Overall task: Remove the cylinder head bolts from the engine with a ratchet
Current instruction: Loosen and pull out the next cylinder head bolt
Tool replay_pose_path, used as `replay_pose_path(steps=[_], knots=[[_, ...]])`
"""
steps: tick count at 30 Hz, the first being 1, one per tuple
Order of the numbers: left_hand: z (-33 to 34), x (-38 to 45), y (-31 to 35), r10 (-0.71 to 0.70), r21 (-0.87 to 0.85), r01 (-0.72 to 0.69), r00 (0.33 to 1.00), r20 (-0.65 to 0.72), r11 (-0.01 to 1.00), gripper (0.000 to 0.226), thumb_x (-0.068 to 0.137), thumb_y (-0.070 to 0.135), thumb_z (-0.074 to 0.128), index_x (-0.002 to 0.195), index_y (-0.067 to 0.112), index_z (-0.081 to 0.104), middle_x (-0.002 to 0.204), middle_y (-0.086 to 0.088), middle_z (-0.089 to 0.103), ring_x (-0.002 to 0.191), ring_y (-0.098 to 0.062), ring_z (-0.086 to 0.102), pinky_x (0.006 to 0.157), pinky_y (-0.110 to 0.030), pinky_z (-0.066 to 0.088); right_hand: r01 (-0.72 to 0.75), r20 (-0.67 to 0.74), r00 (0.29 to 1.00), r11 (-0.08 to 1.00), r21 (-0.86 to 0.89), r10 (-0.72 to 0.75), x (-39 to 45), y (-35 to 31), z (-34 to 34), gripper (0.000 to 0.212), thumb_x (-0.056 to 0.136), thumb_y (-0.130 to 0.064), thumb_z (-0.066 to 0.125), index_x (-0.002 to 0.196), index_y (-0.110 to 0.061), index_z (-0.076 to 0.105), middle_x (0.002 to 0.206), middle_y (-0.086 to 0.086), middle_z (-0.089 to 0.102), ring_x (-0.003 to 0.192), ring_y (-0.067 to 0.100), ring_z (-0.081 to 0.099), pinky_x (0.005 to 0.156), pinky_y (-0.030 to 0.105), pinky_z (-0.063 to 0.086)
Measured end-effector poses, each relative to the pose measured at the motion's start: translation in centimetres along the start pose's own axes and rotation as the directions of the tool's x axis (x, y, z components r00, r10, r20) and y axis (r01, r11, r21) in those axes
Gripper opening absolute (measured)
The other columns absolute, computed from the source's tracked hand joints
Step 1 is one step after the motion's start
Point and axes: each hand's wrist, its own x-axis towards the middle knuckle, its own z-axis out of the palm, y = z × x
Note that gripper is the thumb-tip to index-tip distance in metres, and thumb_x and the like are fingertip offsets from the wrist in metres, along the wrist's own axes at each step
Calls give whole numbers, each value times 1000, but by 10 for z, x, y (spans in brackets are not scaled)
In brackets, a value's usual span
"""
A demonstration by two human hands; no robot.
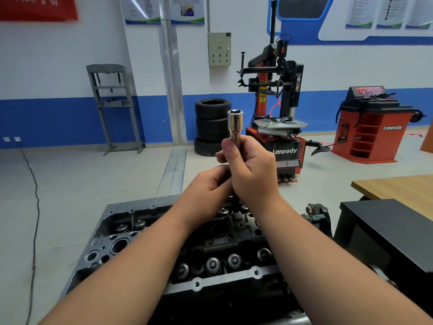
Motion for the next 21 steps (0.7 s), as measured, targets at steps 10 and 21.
replay_pose_path(steps=[10,21], knots=[[3,3,1,11,25,-8,994,-107,1000,9,100,21,68,105,23,76,92,1,79,91,-21,75,87,-49,60,-1,-101,995,1000,-15,0,2,-1,0,14,92,-26,72,89,-14,65,74,0,70,70,16,70,64,38,57],[8,7,1,-48,-17,46,978,-204,999,18,90,9,75,106,4,70,95,-13,77,93,-34,73,85,-54,60,1,20,1000,999,-40,0,1,-2,2,22,100,-27,55,106,-9,66,86,5,73,81,17,73,71,44,59]])
